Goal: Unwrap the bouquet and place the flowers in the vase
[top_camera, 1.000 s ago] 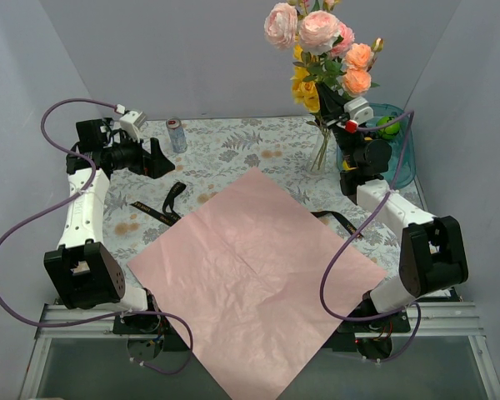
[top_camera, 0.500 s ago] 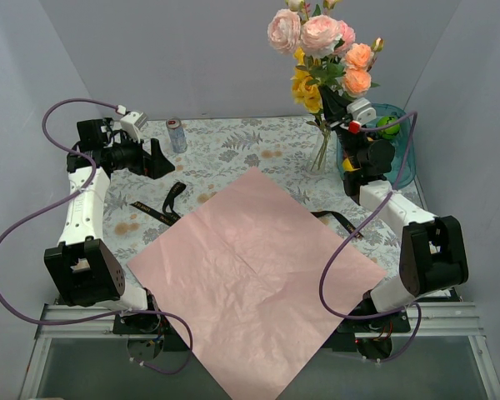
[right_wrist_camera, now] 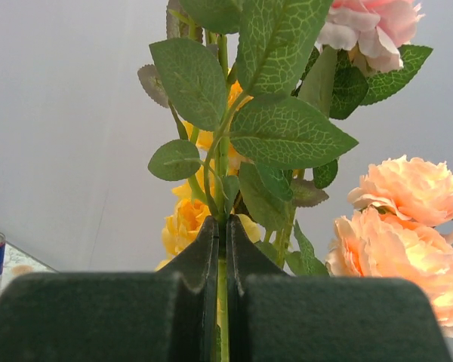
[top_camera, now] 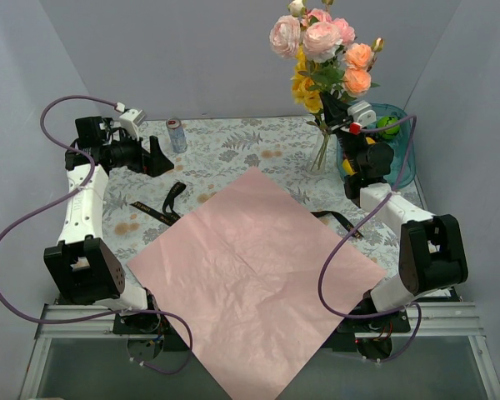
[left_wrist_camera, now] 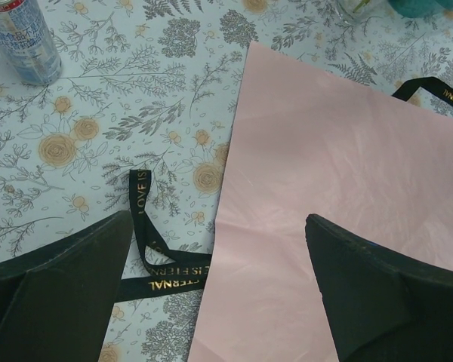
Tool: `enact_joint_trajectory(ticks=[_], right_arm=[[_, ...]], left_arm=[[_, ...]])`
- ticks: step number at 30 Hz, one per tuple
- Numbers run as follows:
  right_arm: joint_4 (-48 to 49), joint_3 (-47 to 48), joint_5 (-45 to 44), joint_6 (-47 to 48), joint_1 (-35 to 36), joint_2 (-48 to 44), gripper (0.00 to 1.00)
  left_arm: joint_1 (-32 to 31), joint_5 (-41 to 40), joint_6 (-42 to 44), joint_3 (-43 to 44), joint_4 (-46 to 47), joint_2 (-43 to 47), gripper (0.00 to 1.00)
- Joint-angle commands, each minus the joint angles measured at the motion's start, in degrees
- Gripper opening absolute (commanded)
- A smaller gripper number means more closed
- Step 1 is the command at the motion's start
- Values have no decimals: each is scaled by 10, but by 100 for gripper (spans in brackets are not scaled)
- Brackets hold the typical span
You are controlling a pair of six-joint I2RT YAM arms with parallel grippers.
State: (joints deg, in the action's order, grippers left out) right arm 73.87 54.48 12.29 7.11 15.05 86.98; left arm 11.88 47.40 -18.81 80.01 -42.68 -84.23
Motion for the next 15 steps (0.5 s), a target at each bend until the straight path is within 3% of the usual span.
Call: enact_joint_trajectory(ticks=[1, 15], right_arm=[[261, -1, -15, -17, -5, -3, 1], [267, -4, -61, -35, -11, 18, 1]], left_arm=[[3, 9, 8, 16, -7, 4, 98], [2, 3, 11, 28, -13, -1, 98]])
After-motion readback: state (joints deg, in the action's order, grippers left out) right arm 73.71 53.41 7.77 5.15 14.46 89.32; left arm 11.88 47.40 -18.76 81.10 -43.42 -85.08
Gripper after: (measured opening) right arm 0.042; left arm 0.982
